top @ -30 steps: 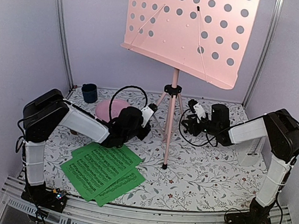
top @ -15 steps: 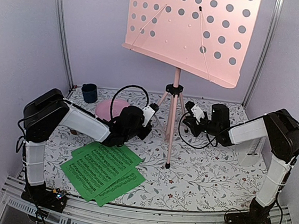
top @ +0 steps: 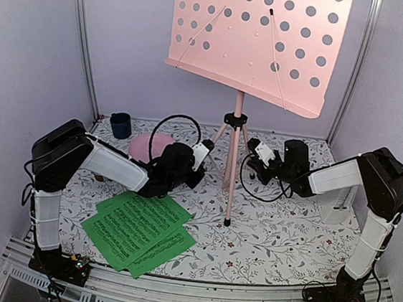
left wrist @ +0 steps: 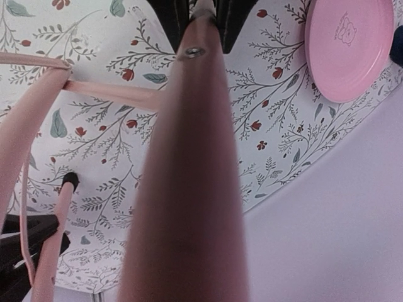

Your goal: Set up the instrument practice props

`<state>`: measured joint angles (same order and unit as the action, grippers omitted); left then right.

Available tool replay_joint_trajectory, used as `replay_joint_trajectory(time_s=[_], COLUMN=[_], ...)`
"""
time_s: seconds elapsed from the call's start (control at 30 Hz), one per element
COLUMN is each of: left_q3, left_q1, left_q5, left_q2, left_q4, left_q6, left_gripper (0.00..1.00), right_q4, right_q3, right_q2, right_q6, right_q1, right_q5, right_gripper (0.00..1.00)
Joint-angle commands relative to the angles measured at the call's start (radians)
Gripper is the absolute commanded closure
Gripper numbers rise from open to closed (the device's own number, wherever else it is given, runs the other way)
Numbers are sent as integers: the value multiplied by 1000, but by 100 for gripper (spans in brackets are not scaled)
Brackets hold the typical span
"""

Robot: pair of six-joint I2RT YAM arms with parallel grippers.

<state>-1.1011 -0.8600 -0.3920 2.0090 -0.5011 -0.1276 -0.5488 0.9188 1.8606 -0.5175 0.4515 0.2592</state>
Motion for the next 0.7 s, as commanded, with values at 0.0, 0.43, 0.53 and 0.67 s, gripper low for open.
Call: replay_joint_trajectory(time_s=[0.0,0.43,0.53,0.67], left_q3=[13,-50,-52,-52], left_q1=[24,81,60,28], left_q5=[-7,33,31,-10], left_q2=[-15,19,16,-4], left_q4=[19,23,28,87], left_q6=[-2,-38,-33,18], left_gripper=[95,95,95,94], right_q4=[-36,-46,-46,-45], right_q3=[25,86,107,114], right_q2=[-40,-6,2,-7], right_q6=[-39,-86,-91,-85], right_q1=[-20,-30,-30,-31], right_q5=[-114,-126,-132,-137], right_gripper=[98,98,94,84])
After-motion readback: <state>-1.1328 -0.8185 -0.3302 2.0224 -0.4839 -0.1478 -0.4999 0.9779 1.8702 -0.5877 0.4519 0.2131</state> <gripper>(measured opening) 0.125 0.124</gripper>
